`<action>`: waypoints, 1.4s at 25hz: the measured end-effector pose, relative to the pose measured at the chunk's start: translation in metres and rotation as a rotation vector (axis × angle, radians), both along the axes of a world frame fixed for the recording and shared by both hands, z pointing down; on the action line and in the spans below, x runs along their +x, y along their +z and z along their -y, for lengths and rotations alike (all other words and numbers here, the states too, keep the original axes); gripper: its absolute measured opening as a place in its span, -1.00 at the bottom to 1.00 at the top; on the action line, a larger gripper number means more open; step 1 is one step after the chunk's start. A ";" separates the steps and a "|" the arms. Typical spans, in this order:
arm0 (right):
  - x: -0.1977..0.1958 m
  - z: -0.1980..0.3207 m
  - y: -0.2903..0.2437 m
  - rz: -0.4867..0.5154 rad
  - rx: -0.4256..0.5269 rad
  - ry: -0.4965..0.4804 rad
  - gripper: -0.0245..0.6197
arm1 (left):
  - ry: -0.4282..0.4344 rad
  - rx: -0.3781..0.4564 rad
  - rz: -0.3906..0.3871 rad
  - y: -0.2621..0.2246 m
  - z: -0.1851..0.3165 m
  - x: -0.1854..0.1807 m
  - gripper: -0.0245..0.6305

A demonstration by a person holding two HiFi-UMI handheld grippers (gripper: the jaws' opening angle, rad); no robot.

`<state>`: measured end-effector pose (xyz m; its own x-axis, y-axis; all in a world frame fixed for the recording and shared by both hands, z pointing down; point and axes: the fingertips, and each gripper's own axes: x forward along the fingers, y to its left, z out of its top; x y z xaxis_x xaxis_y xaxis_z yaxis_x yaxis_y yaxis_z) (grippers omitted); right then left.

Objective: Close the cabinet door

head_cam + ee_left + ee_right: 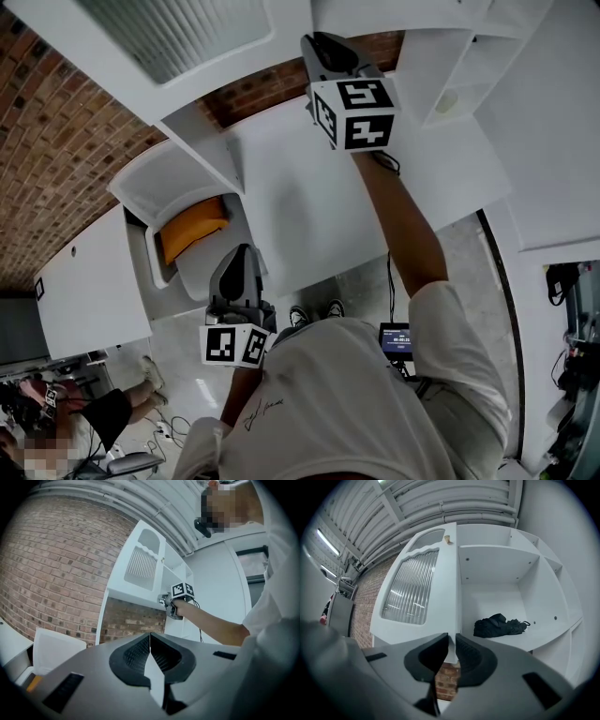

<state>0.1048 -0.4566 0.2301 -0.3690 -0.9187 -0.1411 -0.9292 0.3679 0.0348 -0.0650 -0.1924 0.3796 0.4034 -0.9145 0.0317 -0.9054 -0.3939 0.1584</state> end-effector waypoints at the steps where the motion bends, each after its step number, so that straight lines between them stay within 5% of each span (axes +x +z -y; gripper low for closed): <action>1: 0.000 0.001 0.000 -0.001 -0.001 0.002 -0.75 | -0.002 -0.001 -0.001 0.000 0.000 -0.001 -0.87; 21: -0.002 0.005 0.002 -0.072 0.004 0.069 -0.77 | -0.007 -0.005 -0.025 0.004 -0.015 -0.010 -0.87; 35: -0.003 -0.018 0.029 -0.107 -0.080 0.071 -0.85 | -0.002 0.025 -0.060 -0.005 -0.029 -0.022 -0.87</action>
